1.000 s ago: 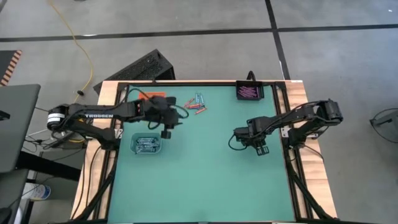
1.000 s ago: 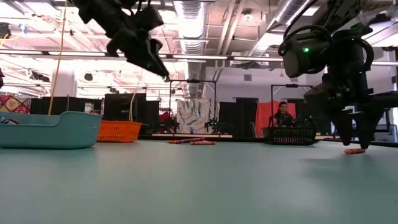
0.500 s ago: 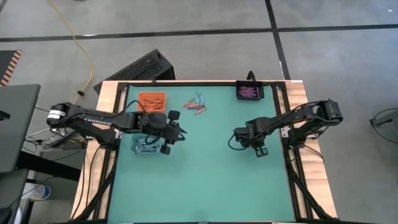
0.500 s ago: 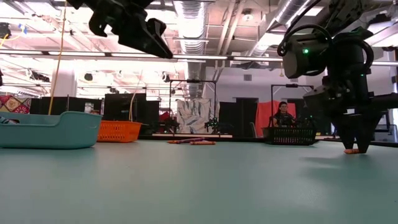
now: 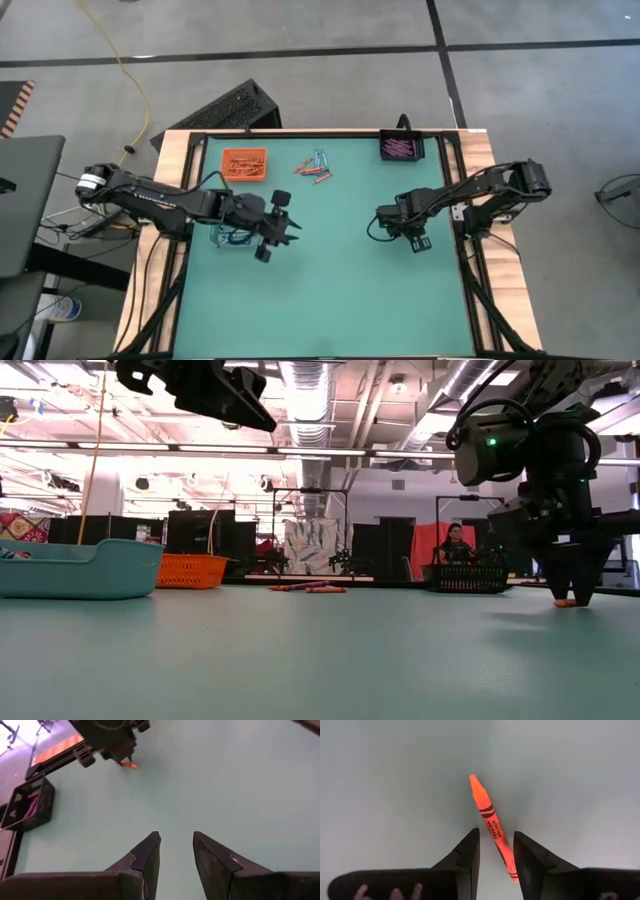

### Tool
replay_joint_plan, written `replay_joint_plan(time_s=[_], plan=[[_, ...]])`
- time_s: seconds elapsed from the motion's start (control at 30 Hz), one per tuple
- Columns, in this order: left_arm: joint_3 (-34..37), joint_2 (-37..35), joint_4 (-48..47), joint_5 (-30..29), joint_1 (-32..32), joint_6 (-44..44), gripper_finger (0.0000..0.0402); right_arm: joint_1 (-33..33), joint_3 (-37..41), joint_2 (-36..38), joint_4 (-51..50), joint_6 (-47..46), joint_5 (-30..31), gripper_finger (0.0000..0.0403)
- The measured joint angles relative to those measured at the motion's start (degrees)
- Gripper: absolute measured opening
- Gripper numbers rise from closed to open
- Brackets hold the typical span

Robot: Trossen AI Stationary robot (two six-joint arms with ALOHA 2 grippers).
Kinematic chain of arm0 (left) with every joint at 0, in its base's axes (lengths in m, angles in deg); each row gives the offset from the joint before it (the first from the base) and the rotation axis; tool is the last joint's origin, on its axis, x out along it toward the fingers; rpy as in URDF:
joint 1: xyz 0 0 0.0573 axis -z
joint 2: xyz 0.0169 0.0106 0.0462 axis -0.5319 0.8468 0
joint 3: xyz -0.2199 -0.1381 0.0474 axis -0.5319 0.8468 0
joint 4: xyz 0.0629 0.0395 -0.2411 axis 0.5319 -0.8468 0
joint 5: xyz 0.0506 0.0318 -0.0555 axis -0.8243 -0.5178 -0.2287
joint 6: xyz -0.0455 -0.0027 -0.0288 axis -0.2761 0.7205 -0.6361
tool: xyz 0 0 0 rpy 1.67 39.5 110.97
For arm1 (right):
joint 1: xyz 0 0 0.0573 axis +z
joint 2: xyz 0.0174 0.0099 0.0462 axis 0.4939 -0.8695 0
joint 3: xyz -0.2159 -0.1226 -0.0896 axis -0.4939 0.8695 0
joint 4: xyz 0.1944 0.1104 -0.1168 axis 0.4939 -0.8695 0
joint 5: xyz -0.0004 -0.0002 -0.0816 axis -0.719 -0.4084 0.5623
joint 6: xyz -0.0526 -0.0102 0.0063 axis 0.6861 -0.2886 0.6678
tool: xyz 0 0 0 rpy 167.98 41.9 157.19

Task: Sort crayons
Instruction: Put the right orange crayon into the top left orange bin

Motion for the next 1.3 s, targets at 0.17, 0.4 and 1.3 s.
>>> replay_joint_plan(time_s=[0.17, 0.4, 1.3], plan=[[0.0, 0.0, 0.1, 0.0, 1.5, 0.0, 0.0107, 0.0, 0.0, 0.0, 0.0, 0.0, 0.0, 0.0111], [0.0, 0.0, 0.1, -0.1, 2.9, -0.2, 0.0107, 0.0, 0.0, 0.0, 0.1, 0.0, 0.1, 0.0111], [0.0, 0.0, -1.1, -0.4, 5.0, -3.5, 0.0107, 0.2, -1.1, 0.0, -0.5, -1.0, -1.5, 0.0001]])
